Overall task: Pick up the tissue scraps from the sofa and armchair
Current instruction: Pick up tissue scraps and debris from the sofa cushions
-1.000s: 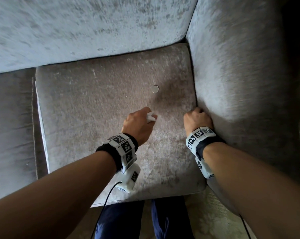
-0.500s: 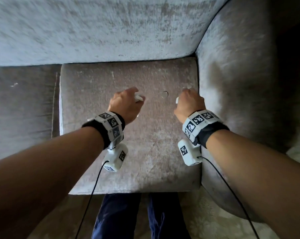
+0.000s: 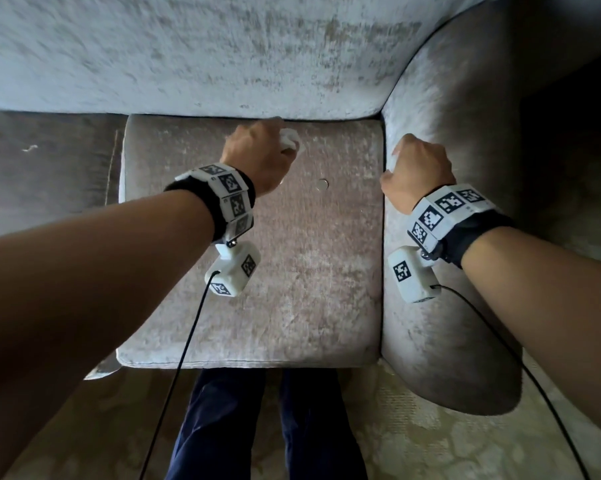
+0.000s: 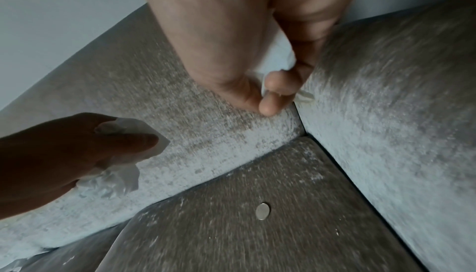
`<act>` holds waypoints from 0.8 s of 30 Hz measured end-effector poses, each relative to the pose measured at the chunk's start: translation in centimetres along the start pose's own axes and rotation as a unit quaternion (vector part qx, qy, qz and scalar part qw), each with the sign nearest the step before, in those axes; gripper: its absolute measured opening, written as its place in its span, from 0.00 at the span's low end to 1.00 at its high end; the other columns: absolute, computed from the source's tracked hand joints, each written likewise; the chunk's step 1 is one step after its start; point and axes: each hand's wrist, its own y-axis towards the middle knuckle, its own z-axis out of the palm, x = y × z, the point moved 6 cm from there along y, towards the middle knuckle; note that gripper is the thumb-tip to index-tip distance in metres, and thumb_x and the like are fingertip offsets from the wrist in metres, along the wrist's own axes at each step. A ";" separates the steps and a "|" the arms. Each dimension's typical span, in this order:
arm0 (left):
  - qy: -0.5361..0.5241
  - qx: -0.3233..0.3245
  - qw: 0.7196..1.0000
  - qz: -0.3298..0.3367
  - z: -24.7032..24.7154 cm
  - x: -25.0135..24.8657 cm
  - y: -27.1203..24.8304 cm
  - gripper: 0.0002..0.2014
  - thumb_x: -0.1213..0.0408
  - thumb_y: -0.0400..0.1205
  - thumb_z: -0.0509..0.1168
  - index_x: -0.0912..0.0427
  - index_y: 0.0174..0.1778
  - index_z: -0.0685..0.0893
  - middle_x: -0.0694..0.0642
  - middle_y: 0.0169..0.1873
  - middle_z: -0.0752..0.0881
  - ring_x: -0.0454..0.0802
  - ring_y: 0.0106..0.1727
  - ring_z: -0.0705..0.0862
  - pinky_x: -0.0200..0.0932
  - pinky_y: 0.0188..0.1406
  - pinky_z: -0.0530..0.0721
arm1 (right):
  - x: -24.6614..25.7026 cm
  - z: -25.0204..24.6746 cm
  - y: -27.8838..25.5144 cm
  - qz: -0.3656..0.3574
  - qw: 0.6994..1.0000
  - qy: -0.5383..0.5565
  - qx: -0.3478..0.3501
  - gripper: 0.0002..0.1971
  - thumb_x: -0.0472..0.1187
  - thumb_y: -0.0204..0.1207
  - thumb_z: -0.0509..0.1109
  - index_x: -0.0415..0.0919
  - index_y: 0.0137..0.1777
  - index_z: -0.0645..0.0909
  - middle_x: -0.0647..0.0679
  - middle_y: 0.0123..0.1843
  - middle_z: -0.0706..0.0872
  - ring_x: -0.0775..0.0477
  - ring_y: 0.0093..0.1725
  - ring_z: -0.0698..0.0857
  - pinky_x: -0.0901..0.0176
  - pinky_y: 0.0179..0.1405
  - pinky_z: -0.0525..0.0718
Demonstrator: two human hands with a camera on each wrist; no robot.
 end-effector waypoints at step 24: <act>0.058 -0.009 0.990 -0.126 -12.1 21.0 -3.3 0.14 0.49 0.78 0.61 0.56 0.40 0.83 0.61 0.38 0.87 0.66 0.42 0.83 0.46 0.39 0.77 | 20.5 8.5 -0.9 -0.134 0.990 -0.009 0.041 0.09 0.40 0.76 0.69 0.36 0.49 0.87 0.36 0.52 0.89 0.33 0.54 0.86 0.55 0.49 0.81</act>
